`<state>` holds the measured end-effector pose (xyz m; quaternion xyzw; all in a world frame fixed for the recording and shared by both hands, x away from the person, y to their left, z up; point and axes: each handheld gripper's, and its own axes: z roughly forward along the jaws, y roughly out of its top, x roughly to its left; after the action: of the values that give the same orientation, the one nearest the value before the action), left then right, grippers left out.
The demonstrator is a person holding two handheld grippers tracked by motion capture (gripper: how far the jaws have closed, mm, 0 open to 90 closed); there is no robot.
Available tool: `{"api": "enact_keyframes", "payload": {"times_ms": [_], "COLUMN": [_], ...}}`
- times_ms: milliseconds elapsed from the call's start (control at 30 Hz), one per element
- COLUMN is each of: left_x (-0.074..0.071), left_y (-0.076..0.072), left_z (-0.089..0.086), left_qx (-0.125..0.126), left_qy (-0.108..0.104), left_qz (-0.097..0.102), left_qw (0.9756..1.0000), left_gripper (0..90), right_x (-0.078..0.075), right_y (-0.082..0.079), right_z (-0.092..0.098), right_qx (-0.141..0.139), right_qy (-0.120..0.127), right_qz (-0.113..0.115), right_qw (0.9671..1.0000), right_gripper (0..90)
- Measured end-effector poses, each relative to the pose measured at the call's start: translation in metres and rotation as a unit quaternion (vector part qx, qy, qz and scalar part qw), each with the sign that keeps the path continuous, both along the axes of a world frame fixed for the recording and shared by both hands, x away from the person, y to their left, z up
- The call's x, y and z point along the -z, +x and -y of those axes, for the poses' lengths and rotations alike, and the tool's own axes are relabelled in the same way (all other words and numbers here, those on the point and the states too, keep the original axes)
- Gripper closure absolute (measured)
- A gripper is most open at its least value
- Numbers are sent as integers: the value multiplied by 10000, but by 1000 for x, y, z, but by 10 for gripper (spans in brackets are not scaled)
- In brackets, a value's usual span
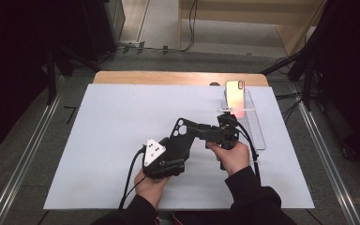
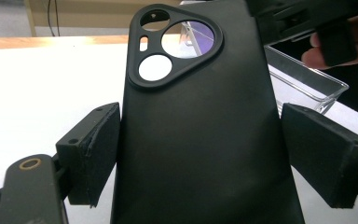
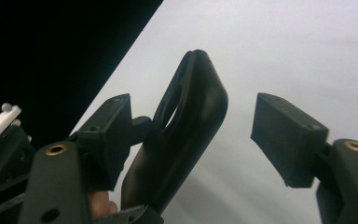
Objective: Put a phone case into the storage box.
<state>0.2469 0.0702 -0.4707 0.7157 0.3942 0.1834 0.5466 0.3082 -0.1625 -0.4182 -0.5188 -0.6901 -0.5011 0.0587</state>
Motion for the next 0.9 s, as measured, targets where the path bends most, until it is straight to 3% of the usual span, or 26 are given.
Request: {"api": "enact_keyframes", "payload": {"times_ms": [167,300,433,600,700,900], "left_x": [-1,-2,-1,-1,0,-1], "left_y": [-2,-4,-4,-3,-2,-2], "left_z": [1,2,1,1,0,1], "left_qx": [-20,-15,50,139,206,252], "left_qy": [-42,-86,-236,-355,-416,-348], "left_qz": [36,81,62,-26,-75,-33], "left_qw": [10000,9999,9997,9993,9989,9991], "left_gripper": [152,150,149,144,139,133], "right_x": [2,2,0,-3,-6,-8], "right_y": [5,5,4,2,1,0], "right_z": [-1,-2,0,1,1,0], "right_qx": [40,23,-15,-92,-156,-218], "right_qy": [103,182,438,654,638,669], "right_qz": [-170,-207,-255,-287,-245,-236], "right_qw": [9998,9996,9987,9974,9975,9972], "right_gripper": [419,595,696,759,766,776]}}
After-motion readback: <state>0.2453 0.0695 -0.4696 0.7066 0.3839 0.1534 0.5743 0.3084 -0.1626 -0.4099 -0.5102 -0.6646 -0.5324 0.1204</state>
